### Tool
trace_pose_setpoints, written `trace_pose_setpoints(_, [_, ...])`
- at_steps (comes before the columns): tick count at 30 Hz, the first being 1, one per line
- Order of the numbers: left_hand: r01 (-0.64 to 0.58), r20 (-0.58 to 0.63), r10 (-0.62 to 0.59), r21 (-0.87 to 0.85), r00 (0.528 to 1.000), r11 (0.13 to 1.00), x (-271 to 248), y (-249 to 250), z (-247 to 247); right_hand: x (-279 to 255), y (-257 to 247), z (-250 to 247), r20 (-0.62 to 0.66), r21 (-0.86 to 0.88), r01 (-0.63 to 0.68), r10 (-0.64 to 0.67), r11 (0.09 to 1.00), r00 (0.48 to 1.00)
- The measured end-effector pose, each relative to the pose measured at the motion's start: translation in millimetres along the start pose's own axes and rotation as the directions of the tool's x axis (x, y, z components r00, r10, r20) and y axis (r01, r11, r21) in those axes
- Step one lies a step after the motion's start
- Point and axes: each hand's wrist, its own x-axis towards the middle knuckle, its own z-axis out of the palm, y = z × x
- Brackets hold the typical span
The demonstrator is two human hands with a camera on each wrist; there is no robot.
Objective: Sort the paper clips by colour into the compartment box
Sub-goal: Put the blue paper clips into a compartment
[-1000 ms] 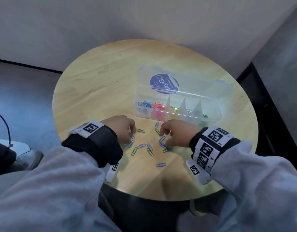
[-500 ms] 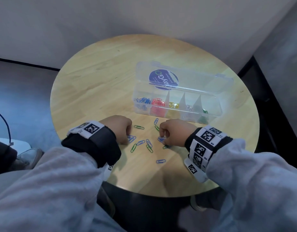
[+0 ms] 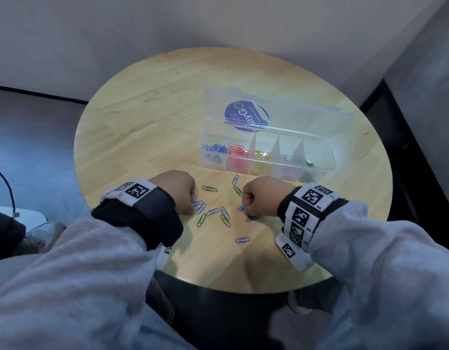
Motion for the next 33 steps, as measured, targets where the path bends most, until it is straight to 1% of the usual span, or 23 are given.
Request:
trace_pose_setpoints(4, [0.015, -0.007, -0.015, -0.025, 1.000, 1.000, -3.8, 5.4, 3.2, -0.7, -1.4, 0.4, 0.008, -0.010, 0.004, -0.004, 1.000, 1.000])
trace_pose_setpoints(7, [0.020, 0.017, -0.020, 0.002, 1.000, 1.000, -3.3, 12.3, 2.5, -1.9, -3.4, -0.8, 0.013, -0.028, 0.014, -0.014, 0.999, 1.000])
trace_pose_setpoints(10, [0.036, 0.015, -0.037, 0.017, 0.999, 0.999, -0.8, 18.4, 2.2, -2.4, -5.6, -0.8, 0.027, -0.053, 0.018, -0.017, 0.998, 0.999])
trace_pose_setpoints(13, [0.055, 0.027, -0.056, 0.009, 0.998, 0.998, 0.2, 22.2, 2.0, -2.6, -5.0, 0.2, 0.026, -0.044, 0.017, -0.016, 0.999, 1.000])
trace_pose_setpoints(22, [0.049, 0.029, -0.048, -0.017, 0.998, 0.999, -1.7, 24.5, 4.3, -4.3, -0.2, 2.2, -0.021, 0.013, 0.033, -0.033, 0.999, 0.999])
trace_pose_setpoints(26, [0.004, 0.018, -0.003, -0.049, 1.000, 0.999, -1.8, 23.1, 4.0, -4.3, 6.4, 1.4, -0.054, 0.145, 0.016, -0.009, 0.989, 0.999])
trace_pose_setpoints(29, [-0.044, 0.005, 0.044, -0.075, 0.999, 0.996, -1.8, 21.2, 4.4, -4.8, 10.9, -1.3, -0.036, 0.262, -0.009, 0.020, 0.965, 0.999])
trace_pose_setpoints(30, [-0.059, 0.009, 0.060, -0.097, 0.998, 0.994, -1.5, 20.0, 4.8, -4.6, 12.6, -2.0, -0.018, 0.336, -0.019, 0.026, 0.942, 0.999])
trace_pose_setpoints(31, [-0.069, 0.015, 0.072, -0.132, 0.997, 0.989, -1.2, 18.9, 5.1, -4.8, 14.2, -2.5, 0.013, 0.450, -0.030, 0.027, 0.892, 1.000])
trace_pose_setpoints(33, [-0.077, 0.016, 0.083, -0.231, 0.996, 0.970, -0.6, 15.8, 3.5, -5.9, 17.0, -2.9, 0.090, 0.686, -0.058, -0.005, 0.725, 0.996])
